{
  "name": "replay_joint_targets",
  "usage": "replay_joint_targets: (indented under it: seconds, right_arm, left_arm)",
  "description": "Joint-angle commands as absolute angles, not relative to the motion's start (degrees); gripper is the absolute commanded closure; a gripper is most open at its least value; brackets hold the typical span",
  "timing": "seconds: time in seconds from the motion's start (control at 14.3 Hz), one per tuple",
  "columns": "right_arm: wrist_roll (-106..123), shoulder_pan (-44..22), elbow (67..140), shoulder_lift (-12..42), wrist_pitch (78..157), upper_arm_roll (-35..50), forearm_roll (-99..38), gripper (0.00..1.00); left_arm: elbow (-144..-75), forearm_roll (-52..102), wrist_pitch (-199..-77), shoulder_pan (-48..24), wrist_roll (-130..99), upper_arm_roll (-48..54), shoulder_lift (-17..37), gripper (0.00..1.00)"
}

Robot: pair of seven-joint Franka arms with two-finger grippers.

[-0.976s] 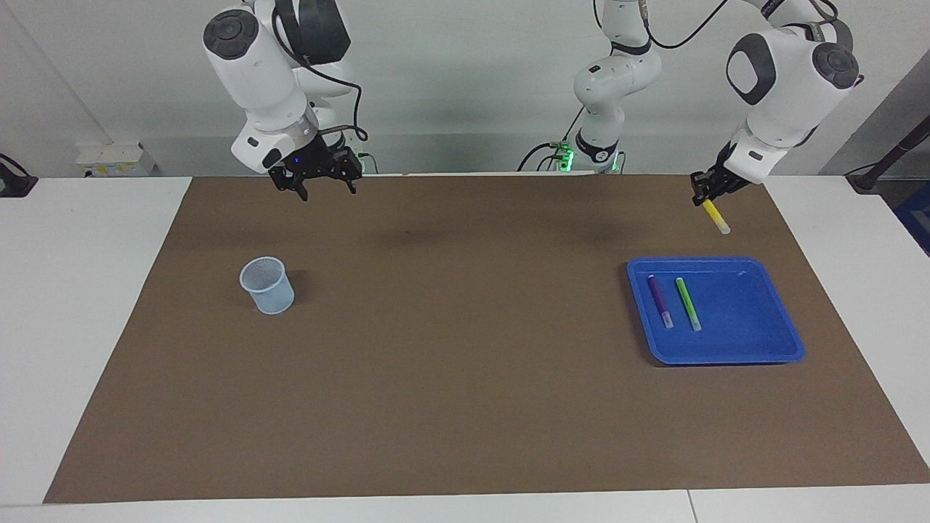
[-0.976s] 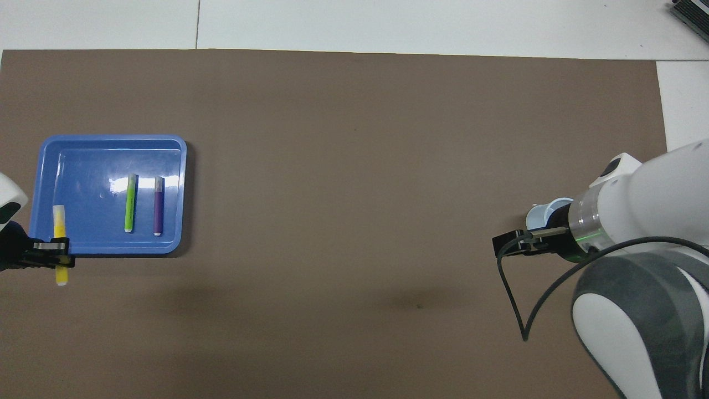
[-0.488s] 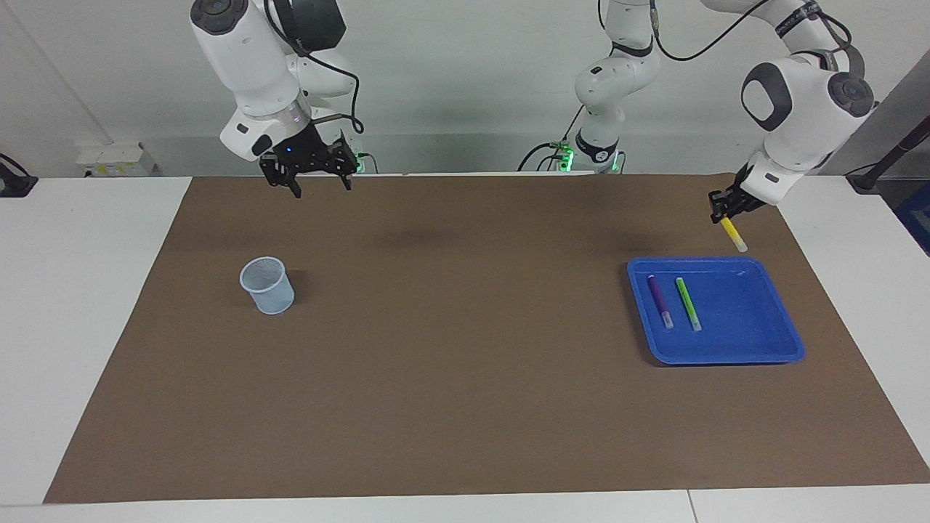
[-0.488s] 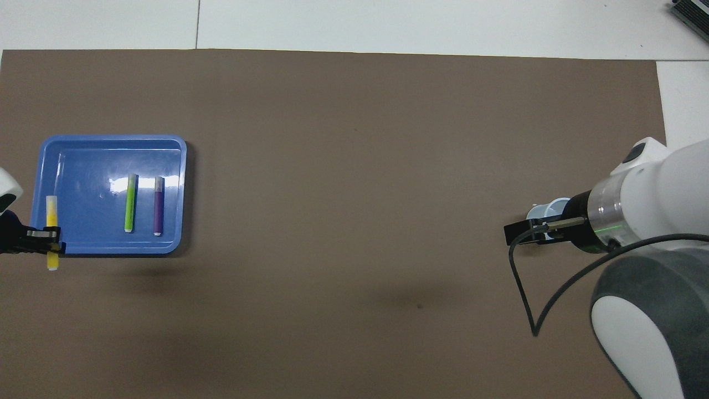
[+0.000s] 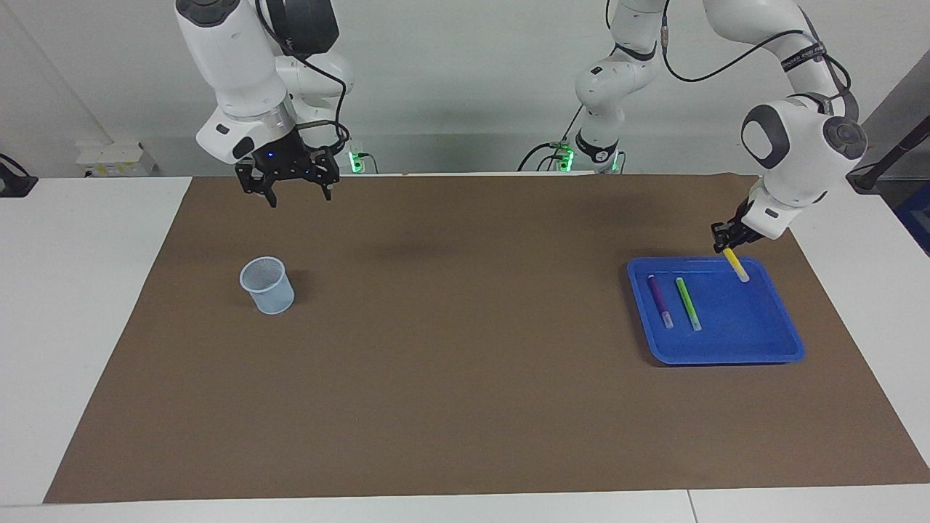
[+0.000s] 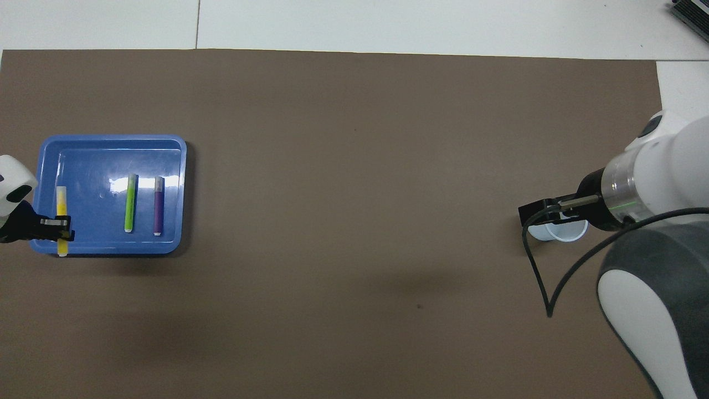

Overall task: Right arm passes pens to left for tray arrangement
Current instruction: 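Lower the yellow pen into the tray and open the left gripper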

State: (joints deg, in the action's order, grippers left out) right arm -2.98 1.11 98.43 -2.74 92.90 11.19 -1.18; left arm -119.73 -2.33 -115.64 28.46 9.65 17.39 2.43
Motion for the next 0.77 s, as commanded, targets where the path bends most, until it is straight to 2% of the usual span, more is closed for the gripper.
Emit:
replay_joint_targets:
  seconds: [0.0,0.42,0.7]
  right_arm:
    - [-1.8,1.4,93.4,0.5,90.6,11.8,1.3,0.00]
    - [-4.3,-1.6,97.0,-1.1,92.6,11.3,1.1,0.00]
    - [-4.5,-1.6,97.2,-1.2,92.7,11.2,1.1,0.00]
  left_arm:
    - [-118.7,-3.6,-119.5,29.4,10.0,18.0,6.2,1.00]
    - [-115.6,-6.1,-124.6,29.4,9.8,17.7,14.0,1.00]
    - [-116.2,-6.9,-128.9,29.5,9.6,17.1,16.1,1.00]
